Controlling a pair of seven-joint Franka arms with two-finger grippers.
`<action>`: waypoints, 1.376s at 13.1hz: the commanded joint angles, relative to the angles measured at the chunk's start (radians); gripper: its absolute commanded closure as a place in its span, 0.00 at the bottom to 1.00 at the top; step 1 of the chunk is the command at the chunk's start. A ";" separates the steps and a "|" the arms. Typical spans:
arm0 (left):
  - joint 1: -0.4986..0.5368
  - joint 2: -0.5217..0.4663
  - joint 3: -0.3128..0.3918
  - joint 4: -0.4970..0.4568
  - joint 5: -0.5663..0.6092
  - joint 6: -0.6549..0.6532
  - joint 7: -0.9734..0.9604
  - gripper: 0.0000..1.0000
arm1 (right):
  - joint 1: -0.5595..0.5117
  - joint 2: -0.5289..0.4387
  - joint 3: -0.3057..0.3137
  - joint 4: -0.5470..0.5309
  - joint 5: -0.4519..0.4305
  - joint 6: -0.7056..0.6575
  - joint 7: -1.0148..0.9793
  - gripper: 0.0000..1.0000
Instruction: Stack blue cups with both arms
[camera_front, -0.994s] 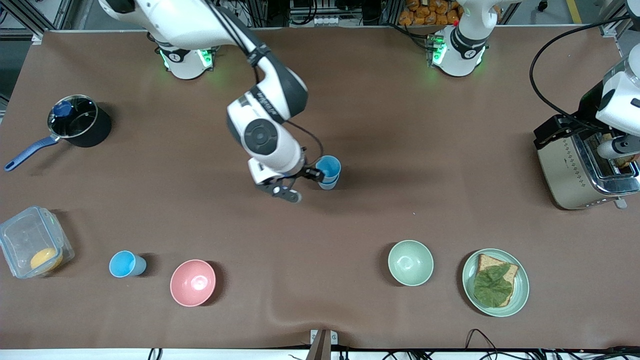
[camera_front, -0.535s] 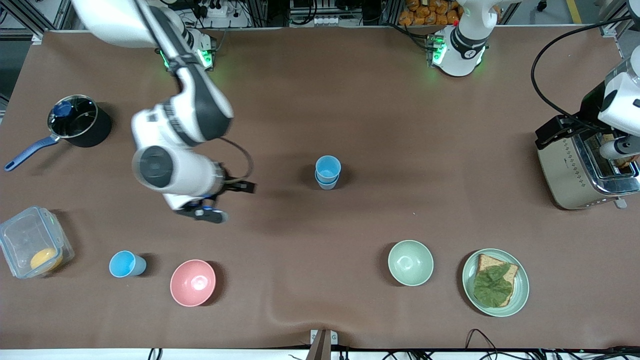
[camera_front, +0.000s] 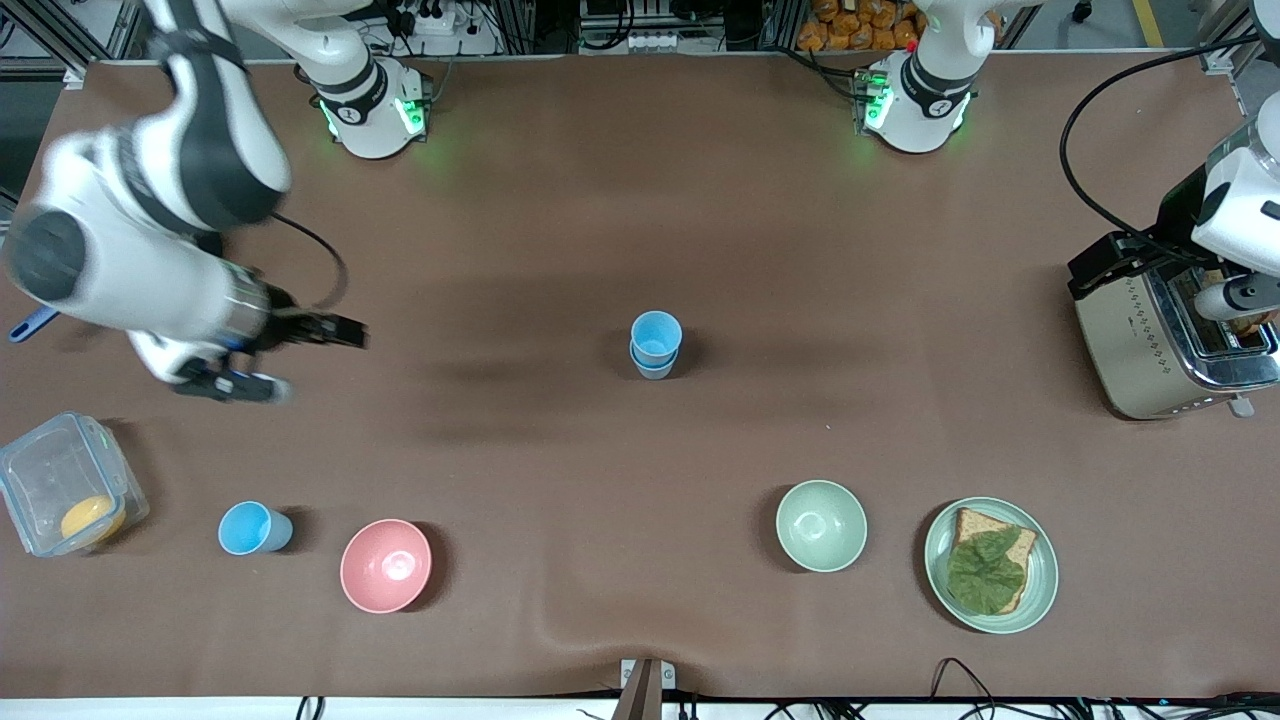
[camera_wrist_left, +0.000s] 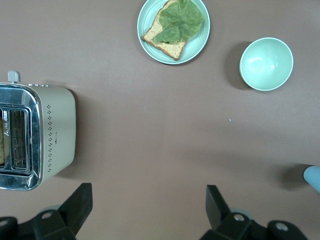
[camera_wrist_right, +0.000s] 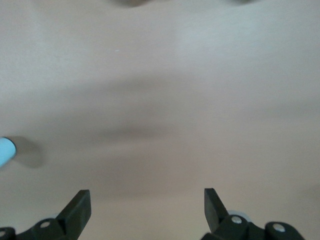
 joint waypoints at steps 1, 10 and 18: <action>0.000 -0.004 0.003 0.004 -0.024 -0.014 0.022 0.00 | -0.092 -0.172 0.030 -0.105 -0.026 -0.036 -0.090 0.00; 0.002 -0.008 0.002 0.004 -0.025 -0.014 0.022 0.00 | -0.185 -0.192 0.000 0.088 -0.092 -0.192 -0.230 0.00; 0.002 -0.010 0.002 0.006 -0.024 -0.014 0.022 0.00 | -0.188 -0.190 -0.002 0.136 -0.098 -0.286 -0.234 0.00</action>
